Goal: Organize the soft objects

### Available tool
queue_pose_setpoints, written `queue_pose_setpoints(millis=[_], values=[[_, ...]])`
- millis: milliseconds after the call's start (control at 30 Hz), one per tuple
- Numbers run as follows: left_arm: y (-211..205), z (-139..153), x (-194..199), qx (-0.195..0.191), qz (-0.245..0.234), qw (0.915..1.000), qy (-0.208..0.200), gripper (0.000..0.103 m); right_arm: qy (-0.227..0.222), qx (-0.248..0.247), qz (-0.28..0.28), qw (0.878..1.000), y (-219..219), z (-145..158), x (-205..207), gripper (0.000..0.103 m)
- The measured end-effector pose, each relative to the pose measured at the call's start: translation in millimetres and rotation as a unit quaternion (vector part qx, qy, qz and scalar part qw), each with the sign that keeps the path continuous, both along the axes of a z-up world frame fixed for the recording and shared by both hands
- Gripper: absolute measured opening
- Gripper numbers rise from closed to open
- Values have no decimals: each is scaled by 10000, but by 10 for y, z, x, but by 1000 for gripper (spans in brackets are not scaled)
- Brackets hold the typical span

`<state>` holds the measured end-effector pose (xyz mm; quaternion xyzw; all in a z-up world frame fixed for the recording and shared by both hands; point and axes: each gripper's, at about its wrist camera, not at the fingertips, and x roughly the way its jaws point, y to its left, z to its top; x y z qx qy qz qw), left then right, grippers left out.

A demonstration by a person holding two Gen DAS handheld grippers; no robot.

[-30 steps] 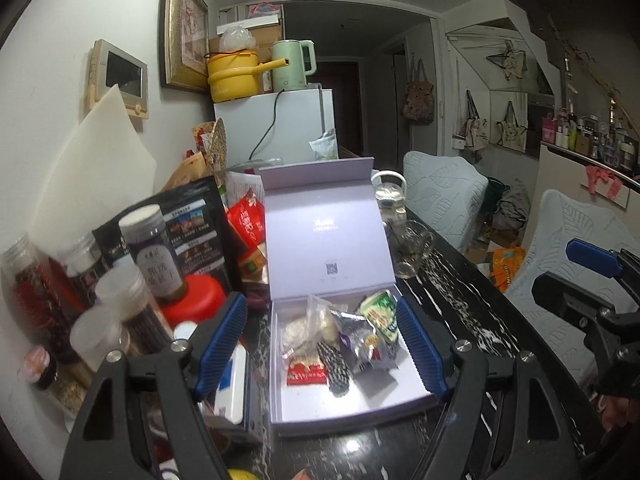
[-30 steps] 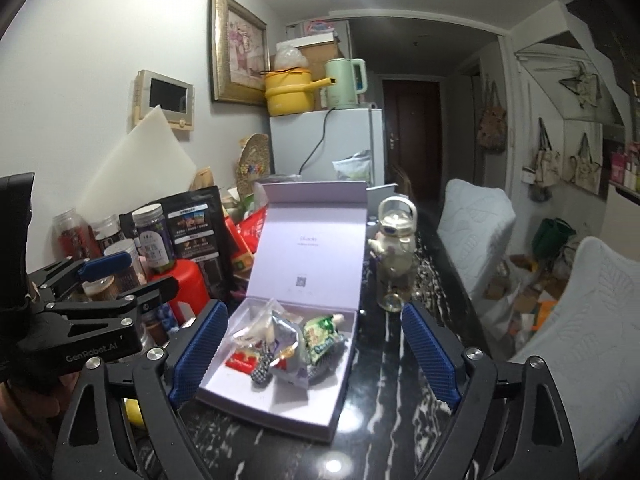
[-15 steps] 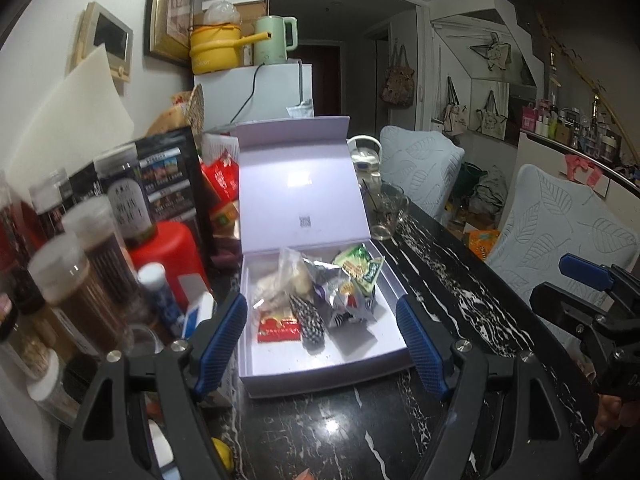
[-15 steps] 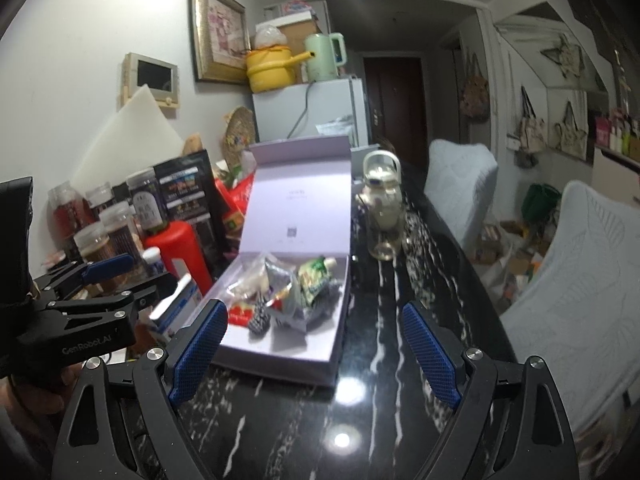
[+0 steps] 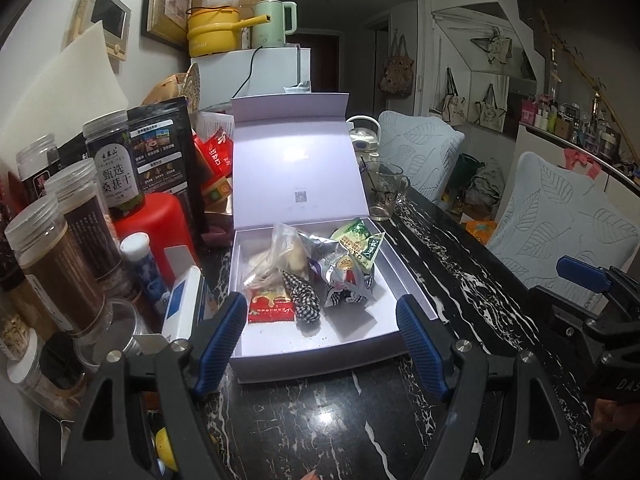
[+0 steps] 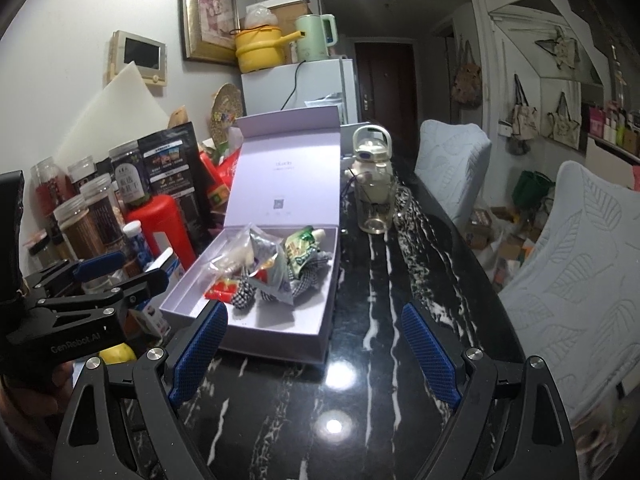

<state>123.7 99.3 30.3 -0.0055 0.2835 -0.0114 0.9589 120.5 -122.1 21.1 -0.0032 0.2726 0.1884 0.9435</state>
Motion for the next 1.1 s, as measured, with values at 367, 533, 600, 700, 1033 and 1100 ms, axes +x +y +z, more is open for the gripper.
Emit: queue_pose_setpoints(millis=[367,533,600,700,1033,1100], values=[[-18,14,-5,-22,-37,10000,-23,77,5,-56,81,10000,59,-29,2,90],[-51,23,-26,-2,-61,10000,-30,77,7,-64,87,9999,65,-34,-7,90],[-65,27,-35,3,-68,10000,-27,77,5,-66,83,9999,64,-34,-4,90],[-82,27,-39,17,-93,10000,-20,77,4,-85,49,10000,59,-41,-11,90],[-128,35,-50,33,-155,9999,-21,77,-24,-115,-70,9999,9,-36,-19,90],[-145,31,-56,35,-195,9998,-15,77,-12,-122,-76,9999,1,-43,-16,90]])
